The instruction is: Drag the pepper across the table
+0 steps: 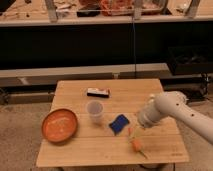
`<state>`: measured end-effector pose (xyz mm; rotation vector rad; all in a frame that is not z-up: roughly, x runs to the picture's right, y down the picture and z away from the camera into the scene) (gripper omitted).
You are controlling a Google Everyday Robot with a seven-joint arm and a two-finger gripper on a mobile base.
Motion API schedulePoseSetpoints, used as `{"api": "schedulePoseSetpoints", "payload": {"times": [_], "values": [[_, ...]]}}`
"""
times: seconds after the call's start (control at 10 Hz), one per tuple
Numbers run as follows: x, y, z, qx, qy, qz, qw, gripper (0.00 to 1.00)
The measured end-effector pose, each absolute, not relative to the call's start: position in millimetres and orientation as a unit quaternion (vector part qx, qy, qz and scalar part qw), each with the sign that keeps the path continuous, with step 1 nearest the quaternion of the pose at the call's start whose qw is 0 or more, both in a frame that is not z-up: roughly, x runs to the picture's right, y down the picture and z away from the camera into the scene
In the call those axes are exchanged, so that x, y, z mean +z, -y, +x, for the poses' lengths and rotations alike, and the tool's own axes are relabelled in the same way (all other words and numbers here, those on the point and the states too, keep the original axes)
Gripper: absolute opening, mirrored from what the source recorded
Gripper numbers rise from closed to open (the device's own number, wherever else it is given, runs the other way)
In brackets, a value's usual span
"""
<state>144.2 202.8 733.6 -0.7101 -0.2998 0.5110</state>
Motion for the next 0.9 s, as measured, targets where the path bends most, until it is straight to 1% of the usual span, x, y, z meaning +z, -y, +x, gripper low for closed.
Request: {"api": "schedulePoseSetpoints", "payload": {"times": [0.3, 0.5, 0.7, 0.9], "values": [[738, -215, 146, 0.342, 0.086, -0.34, 0.872, 0.8], [737, -222, 148, 0.357, 0.067, -0.332, 0.871, 0.8], [738, -230, 152, 0.376, 0.027, -0.319, 0.87, 0.8], [742, -232, 152, 0.376, 0.005, -0.321, 0.869, 0.8]]}}
